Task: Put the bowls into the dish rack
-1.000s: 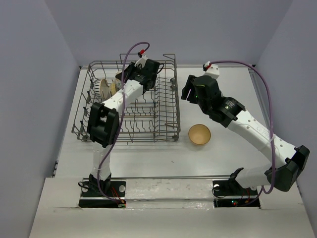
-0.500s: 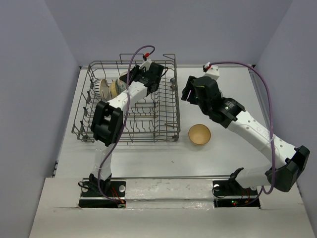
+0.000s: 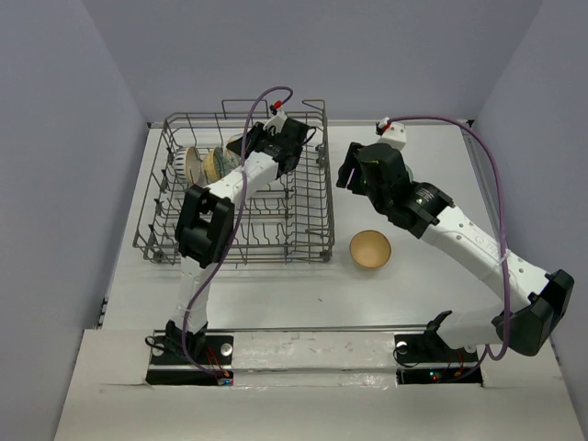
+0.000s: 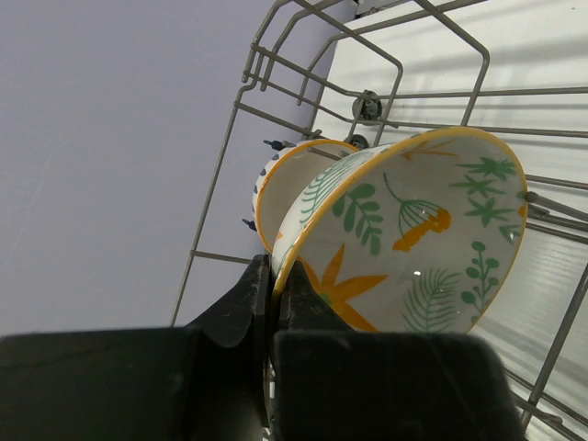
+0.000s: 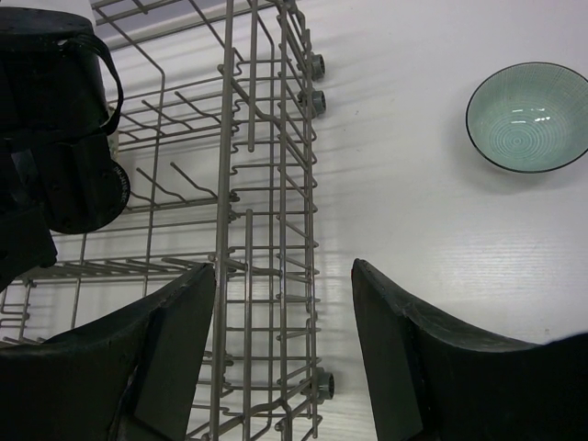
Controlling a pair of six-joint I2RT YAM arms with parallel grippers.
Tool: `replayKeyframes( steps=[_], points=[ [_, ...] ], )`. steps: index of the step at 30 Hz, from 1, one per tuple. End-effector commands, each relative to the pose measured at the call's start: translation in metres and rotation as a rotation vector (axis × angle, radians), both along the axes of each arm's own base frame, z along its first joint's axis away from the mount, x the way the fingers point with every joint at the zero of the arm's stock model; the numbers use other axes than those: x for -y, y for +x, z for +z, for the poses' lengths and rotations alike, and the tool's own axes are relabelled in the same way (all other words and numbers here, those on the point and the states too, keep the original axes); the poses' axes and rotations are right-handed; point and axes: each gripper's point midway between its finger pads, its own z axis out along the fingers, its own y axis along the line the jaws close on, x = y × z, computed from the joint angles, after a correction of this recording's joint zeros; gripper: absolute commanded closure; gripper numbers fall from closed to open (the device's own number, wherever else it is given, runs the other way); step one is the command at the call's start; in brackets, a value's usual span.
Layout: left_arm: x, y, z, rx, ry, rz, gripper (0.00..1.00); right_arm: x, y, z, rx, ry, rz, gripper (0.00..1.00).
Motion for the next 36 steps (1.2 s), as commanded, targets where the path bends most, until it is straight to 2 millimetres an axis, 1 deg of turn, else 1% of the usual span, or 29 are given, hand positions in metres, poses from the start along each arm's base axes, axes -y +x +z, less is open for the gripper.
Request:
replayKeyframes(
  steps=[1, 10, 11, 13, 15, 17, 21, 25, 26, 29, 31, 34, 35, 36],
  points=[
    [-0.001, -0.004, 0.011, 0.024, 0.03, 0.037, 0.96, 0.001, 0.0, 0.024, 0.069, 0.055, -0.015, 0.34],
    [0.005, 0.0, 0.002, 0.013, 0.025, 0.028, 0.91, 0.002, -0.002, 0.023, 0.069, 0.056, -0.017, 0.34],
    [0.006, 0.0, -0.001, 0.009, 0.027, 0.025, 0.88, 0.003, -0.002, 0.023, 0.069, 0.056, -0.015, 0.34],
    [0.008, 0.001, -0.005, 0.0, 0.027, 0.021, 0.85, 0.003, -0.002, 0.023, 0.071, 0.057, -0.017, 0.33],
    [0.01, 0.002, -0.007, 0.0, 0.024, 0.016, 0.8, 0.003, -0.002, 0.023, 0.071, 0.057, -0.017, 0.33],
    [0.012, 0.003, -0.009, -0.005, 0.022, 0.011, 0.77, 0.004, -0.003, 0.024, 0.073, 0.058, -0.018, 0.33],
    [0.015, 0.005, -0.016, -0.012, 0.017, 0.004, 0.68, 0.005, -0.004, 0.026, 0.077, 0.06, -0.019, 0.33],
    [0.016, 0.005, -0.021, -0.018, 0.014, 0.0, 0.65, 0.005, -0.003, 0.026, 0.077, 0.061, -0.021, 0.33],
    [0.016, 0.005, -0.021, -0.019, 0.015, 0.0, 0.62, 0.005, -0.004, 0.026, 0.076, 0.058, -0.019, 0.33],
    [0.017, 0.005, -0.021, -0.021, 0.014, -0.002, 0.58, 0.005, -0.004, 0.026, 0.077, 0.06, -0.018, 0.33],
    [0.016, 0.004, -0.02, -0.019, 0.013, 0.0, 0.53, 0.004, -0.004, 0.027, 0.078, 0.064, -0.017, 0.33],
    [0.016, 0.003, -0.015, -0.009, 0.007, 0.0, 0.44, 0.004, -0.004, 0.027, 0.078, 0.064, -0.015, 0.33],
    [0.016, 0.002, -0.01, -0.003, 0.004, -0.002, 0.4, 0.004, -0.004, 0.027, 0.078, 0.063, -0.015, 0.34],
    [0.016, 0.002, -0.008, 0.002, -0.001, -0.003, 0.4, 0.005, -0.004, 0.027, 0.078, 0.061, -0.018, 0.33]
  ],
)
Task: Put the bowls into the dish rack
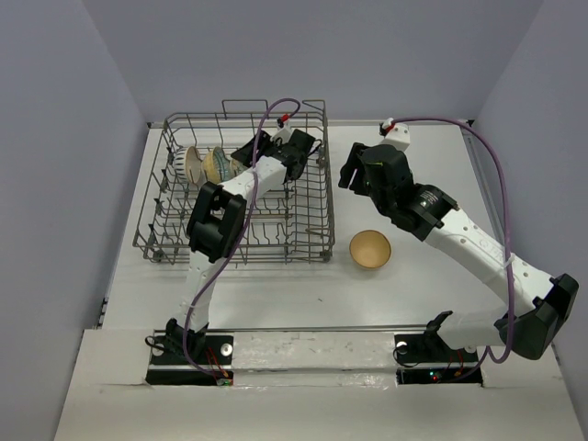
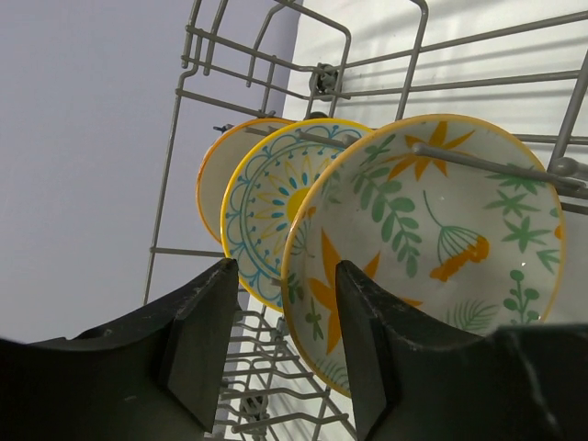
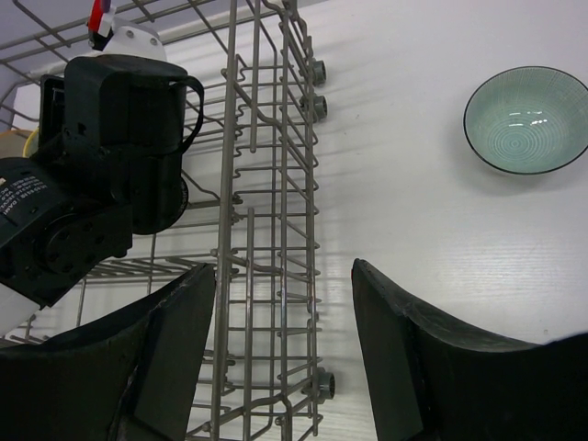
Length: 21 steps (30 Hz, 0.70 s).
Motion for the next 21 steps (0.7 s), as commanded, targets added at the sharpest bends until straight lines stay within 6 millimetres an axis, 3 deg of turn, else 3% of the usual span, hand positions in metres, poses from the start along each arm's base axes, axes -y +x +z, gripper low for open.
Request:
replayKeyframes(
  steps=[1, 15, 21],
  points=[
    [0.0, -0.002, 0.044, 0.105, -0.042, 0.018, 0.39, 0.001, 0.0, 0.022, 0.064, 0.052, -0.016, 0.34],
    [0.007, -0.011, 0.094, 0.166, -0.205, -0.046, 0.33, 0.003, 0.0, 0.027, 0.074, 0.052, -0.021, 0.34],
    [0.021, -0.013, 0.095, 0.143, -0.354, -0.126, 0.32, 0.007, -0.001, 0.033, 0.085, 0.052, -0.033, 0.34]
  ],
)
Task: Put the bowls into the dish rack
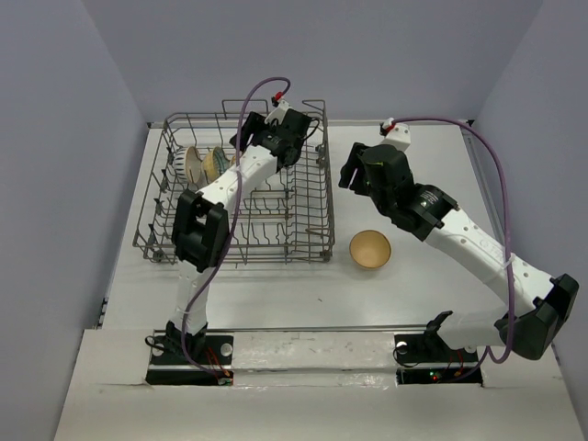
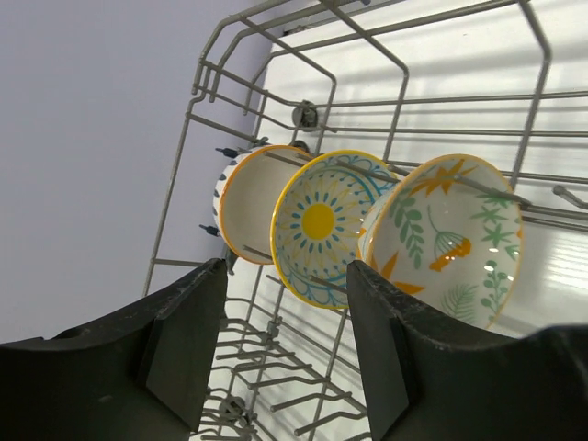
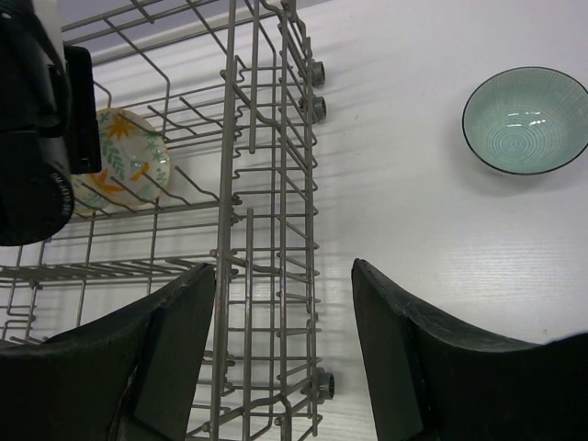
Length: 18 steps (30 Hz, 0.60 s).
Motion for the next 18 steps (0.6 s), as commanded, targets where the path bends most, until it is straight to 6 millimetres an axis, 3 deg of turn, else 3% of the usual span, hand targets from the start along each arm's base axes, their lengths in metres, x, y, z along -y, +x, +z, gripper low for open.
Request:
replayKeyframes(
  steps=[1, 5, 8, 15, 17, 18],
  points=[
    [0.011, -0.007, 0.034, 0.063, -0.171, -0.06, 0.32, 0.008, -0.001, 0.033, 0.085, 0.05, -0.038, 0.33],
    [0.018, -0.014, 0.042, 0.084, -0.272, -0.11, 0.32, 0.029, -0.003, 0.038, 0.097, 0.007, -0.121, 0.33],
    [0.02, -0.025, 0.07, 0.155, -0.393, -0.14, 0.32, 0.053, -0.01, 0.034, 0.093, -0.028, -0.212, 0.33],
    [0.025, -0.061, 0.114, 0.247, -0.604, -0.264, 0.32, 0.098, -0.037, -0.023, -0.024, -0.116, -0.349, 0.31],
    [0.023, -0.072, 0.128, 0.277, -0.649, -0.302, 0.32, 0.113, -0.042, -0.053, -0.085, -0.126, -0.386, 0.31],
    [0.022, -0.077, 0.122, 0.262, -0.649, -0.31, 0.32, 0.115, -0.046, -0.063, -0.115, -0.112, -0.376, 0.3]
  ],
)
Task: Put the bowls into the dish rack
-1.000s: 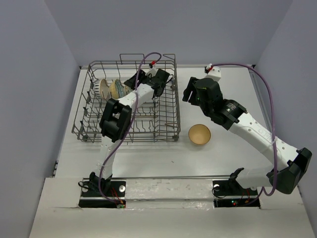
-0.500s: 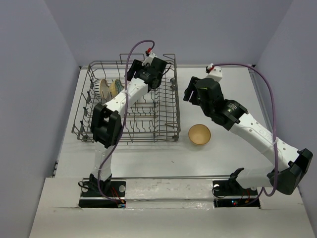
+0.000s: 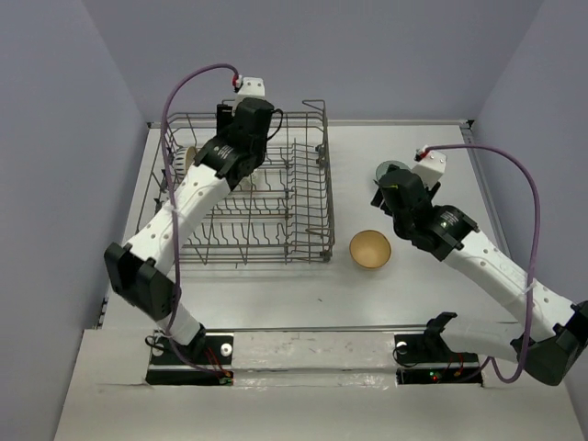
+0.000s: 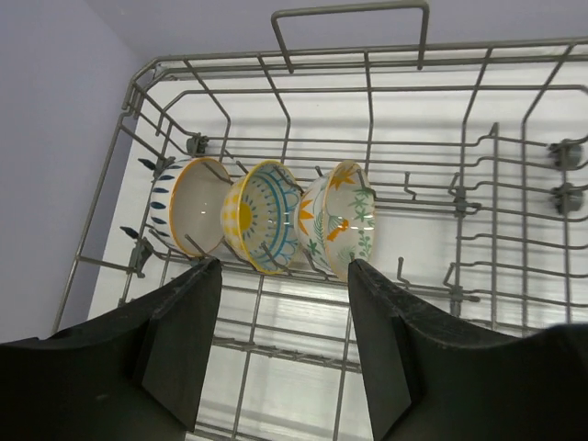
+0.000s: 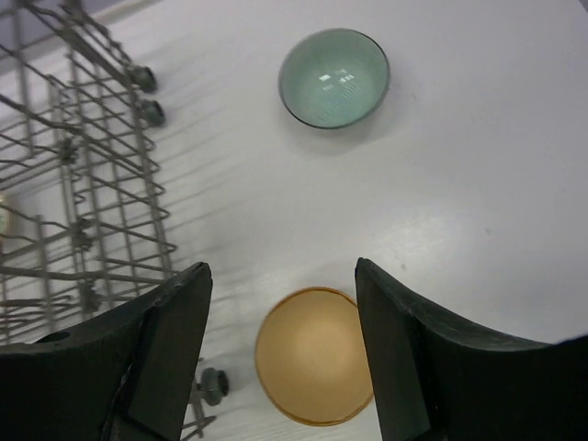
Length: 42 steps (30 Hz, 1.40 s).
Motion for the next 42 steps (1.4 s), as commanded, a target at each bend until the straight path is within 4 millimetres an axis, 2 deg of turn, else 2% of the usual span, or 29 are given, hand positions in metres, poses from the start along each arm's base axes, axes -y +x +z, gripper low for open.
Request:
replayKeyframes(
  steps=[1, 3, 4, 5, 6, 9, 15, 26, 35, 41, 42],
  points=[
    [0.007, -0.019, 0.026, 0.085, -0.141, -0.078, 0.32, 0.042, -0.017, -0.059, -0.13, -0.017, -0.136, 0.3],
    [0.002, -0.031, 0.024, 0.09, -0.149, -0.09, 0.31, 0.047, -0.024, -0.078, -0.176, 0.025, -0.138, 0.3],
    [0.0, -0.033, 0.027, 0.105, -0.156, -0.091, 0.3, 0.056, -0.029, -0.097, -0.218, 0.015, -0.159, 0.3],
    [-0.003, -0.039, 0.032, 0.12, -0.165, -0.093, 0.3, 0.056, -0.033, -0.103, -0.232, 0.024, -0.156, 0.3],
    [-0.005, -0.041, 0.028, 0.115, -0.165, -0.094, 0.3, 0.057, -0.035, -0.111, -0.251, 0.046, -0.162, 0.29],
    [-0.004, -0.048, 0.032, 0.13, -0.188, -0.121, 0.3, 0.049, -0.044, -0.134, -0.316, 0.076, -0.135, 0.29],
    [-0.002, -0.052, 0.025, 0.124, -0.192, -0.145, 0.3, 0.037, -0.055, -0.17, -0.39, 0.133, -0.103, 0.3],
    [-0.002, -0.055, 0.026, 0.136, -0.202, -0.154, 0.3, 0.022, -0.057, -0.208, -0.465, 0.18, -0.081, 0.31],
    [0.0, -0.053, 0.021, 0.128, -0.207, -0.157, 0.29, 0.014, -0.055, -0.233, -0.485, 0.217, -0.087, 0.4],
    [0.001, -0.053, 0.019, 0.121, -0.208, -0.163, 0.3, 0.017, -0.051, -0.235, -0.46, 0.222, -0.113, 0.52],
    [0.002, -0.053, 0.017, 0.119, -0.211, -0.164, 0.3, 0.018, -0.05, -0.233, -0.451, 0.219, -0.12, 0.61]
  ],
)
